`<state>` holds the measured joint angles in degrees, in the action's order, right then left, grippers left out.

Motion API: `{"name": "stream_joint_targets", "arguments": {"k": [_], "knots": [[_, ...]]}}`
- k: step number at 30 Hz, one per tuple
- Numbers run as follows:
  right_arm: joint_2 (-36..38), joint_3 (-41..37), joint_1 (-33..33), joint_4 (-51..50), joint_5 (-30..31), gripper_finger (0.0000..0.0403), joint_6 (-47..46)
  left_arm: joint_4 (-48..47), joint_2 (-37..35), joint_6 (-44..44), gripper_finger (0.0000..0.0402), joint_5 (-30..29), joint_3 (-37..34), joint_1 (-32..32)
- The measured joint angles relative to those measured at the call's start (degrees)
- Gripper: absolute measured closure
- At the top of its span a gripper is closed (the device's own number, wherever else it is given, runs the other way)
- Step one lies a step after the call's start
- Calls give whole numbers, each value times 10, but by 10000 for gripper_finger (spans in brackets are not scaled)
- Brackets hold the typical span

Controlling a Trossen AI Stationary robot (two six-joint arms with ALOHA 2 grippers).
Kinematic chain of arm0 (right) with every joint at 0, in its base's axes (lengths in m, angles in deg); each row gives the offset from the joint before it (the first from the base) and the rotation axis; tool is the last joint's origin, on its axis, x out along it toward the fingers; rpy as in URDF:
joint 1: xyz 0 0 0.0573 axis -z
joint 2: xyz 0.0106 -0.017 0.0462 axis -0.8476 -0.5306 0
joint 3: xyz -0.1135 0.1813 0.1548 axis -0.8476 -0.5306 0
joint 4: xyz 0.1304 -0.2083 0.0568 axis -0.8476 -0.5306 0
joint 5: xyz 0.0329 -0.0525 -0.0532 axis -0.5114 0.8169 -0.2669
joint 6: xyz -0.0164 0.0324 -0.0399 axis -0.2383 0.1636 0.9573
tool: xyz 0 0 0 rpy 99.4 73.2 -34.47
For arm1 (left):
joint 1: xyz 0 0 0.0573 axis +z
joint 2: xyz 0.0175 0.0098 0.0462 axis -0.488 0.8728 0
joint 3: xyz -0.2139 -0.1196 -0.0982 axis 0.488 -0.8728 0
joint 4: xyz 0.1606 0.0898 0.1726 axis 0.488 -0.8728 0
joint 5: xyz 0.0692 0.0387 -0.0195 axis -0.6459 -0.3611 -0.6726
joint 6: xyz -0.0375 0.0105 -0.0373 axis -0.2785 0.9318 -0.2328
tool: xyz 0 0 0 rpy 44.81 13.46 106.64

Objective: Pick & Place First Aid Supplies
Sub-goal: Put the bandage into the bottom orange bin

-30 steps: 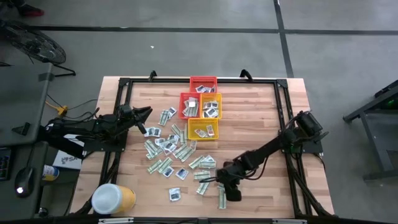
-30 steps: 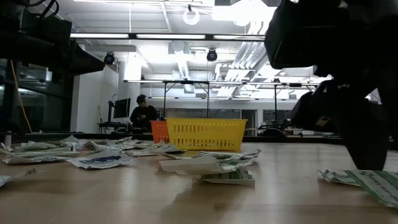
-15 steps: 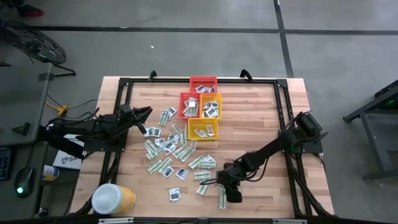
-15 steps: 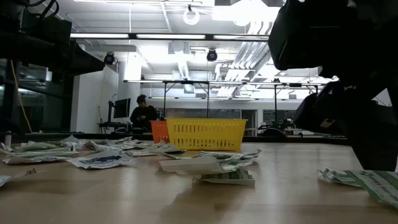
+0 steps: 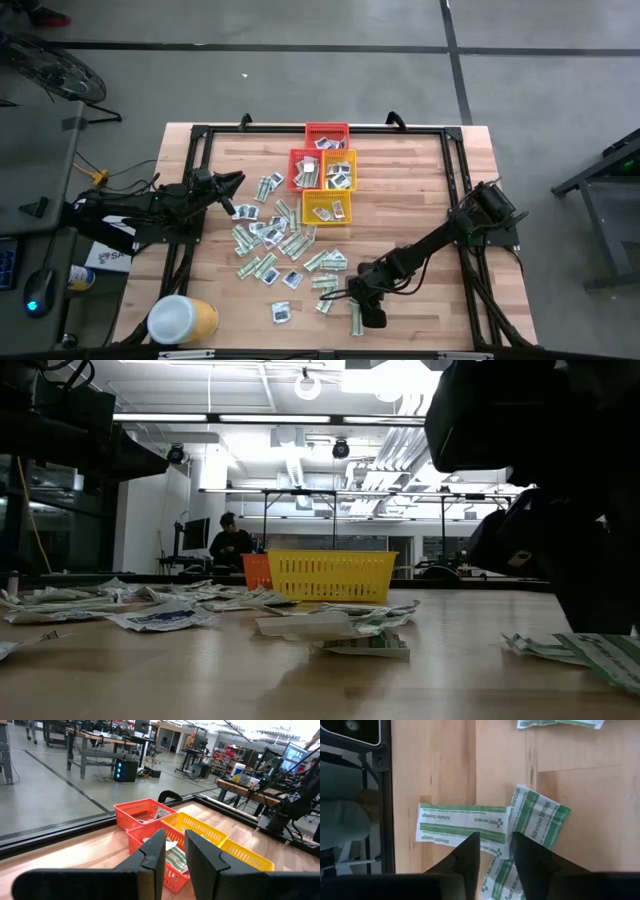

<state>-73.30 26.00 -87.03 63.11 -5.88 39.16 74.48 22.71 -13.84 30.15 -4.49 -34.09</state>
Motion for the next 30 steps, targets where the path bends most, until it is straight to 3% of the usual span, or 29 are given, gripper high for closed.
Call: {"name": "stream_joint_targets", "arguments": {"k": [10, 22, 30], "knots": [[-1, 0, 0, -3, 0, 396, 5, 0, 0, 0, 328, 0, 0, 0], [38, 22, 0, -12, 6, 402, 5, 0, 0, 0, 328, 0, 0, 0], [100, 43, 6, -71, 77, 402, 54, 0, 0, 0, 328, 0, 0, 0]]}}
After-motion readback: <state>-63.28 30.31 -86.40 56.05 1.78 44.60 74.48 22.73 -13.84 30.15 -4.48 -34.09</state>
